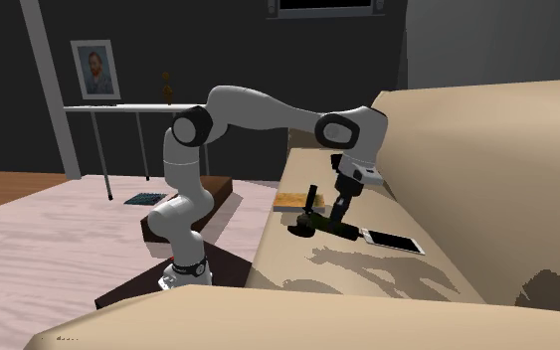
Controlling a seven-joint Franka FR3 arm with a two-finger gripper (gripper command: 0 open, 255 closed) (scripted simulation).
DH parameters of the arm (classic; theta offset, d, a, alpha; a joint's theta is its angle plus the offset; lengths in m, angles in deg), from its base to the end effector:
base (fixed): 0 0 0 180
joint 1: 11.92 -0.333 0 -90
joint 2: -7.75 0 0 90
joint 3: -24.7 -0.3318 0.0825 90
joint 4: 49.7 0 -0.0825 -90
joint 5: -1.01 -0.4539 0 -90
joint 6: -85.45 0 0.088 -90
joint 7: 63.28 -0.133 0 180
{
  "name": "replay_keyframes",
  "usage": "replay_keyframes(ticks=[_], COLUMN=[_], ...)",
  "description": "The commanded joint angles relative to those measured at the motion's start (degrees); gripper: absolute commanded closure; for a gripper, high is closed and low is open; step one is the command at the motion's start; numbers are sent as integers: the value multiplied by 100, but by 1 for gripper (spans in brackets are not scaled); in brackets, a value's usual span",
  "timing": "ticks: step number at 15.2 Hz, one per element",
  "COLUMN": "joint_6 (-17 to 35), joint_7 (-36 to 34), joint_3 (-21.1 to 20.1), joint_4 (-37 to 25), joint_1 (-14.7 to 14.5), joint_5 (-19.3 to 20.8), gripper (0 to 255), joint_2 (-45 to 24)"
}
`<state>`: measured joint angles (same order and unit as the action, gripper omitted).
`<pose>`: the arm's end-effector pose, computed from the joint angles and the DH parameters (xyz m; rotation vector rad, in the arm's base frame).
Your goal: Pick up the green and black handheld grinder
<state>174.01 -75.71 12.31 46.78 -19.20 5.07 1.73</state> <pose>0.5987 0.1994 0.4879 3.0041 0.2027 -0.3298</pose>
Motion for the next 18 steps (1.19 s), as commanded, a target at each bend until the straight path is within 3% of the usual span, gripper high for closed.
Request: replay_keyframes(ticks=[1,18], joint_6=[-5,-1230], joint_7=[-4,28], joint_3=[-1,-21], joint_4=[7,-1377], joint_1=[-1,-40], joint_5=[-3,33], gripper=[255,255], joint_2=[6,-158])
